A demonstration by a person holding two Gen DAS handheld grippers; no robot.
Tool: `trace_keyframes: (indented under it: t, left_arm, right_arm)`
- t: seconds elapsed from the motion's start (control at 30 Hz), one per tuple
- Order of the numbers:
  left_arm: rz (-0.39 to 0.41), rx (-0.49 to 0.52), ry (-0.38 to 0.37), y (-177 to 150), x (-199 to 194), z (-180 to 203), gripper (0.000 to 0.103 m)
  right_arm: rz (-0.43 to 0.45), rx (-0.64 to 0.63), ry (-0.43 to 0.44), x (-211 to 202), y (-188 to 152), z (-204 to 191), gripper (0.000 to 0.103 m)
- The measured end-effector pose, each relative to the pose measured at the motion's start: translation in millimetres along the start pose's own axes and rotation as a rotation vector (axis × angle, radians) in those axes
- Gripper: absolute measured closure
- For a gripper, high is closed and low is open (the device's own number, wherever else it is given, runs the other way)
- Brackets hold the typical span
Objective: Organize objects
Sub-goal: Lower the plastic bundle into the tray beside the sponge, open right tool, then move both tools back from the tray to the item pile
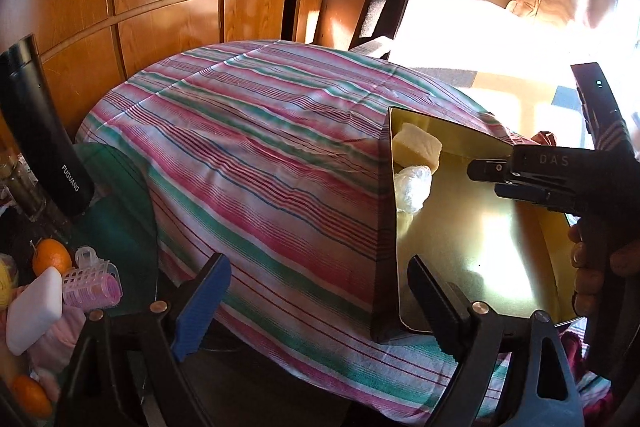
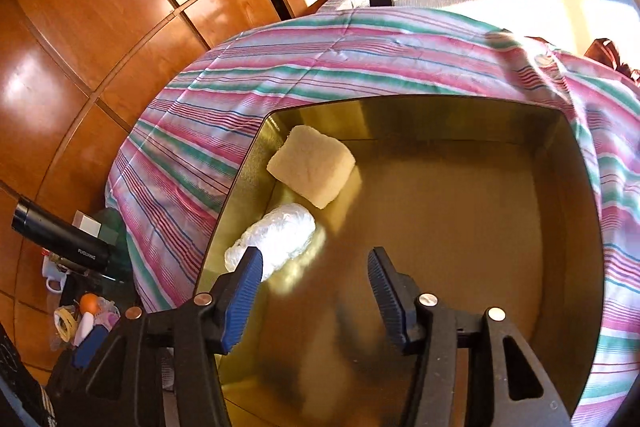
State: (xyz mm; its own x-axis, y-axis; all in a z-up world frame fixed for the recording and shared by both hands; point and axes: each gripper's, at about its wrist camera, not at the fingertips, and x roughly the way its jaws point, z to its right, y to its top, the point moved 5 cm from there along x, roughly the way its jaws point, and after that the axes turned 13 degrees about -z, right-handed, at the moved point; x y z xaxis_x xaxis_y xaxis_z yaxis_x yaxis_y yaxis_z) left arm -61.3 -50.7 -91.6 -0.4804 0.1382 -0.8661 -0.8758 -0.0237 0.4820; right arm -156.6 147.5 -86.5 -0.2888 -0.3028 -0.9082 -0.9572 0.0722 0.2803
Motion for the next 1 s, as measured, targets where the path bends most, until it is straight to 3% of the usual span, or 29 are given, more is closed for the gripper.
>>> trace_keyframes:
  t: [0.47,1.0]
  left_arm:
    - [0.048,0.096,0.024,3.6,-20.8,34.9,0.008]
    - [0.023,0.23,-0.033,1.8,-19.8,97.9,0.007]
  right_arm:
    - [0.12,-0.049,-0.14,-60.2,-59.2,32.0,0.036]
    - [0.231,0.166,-0.197,-134.9,-104.1,142.9,0.029]
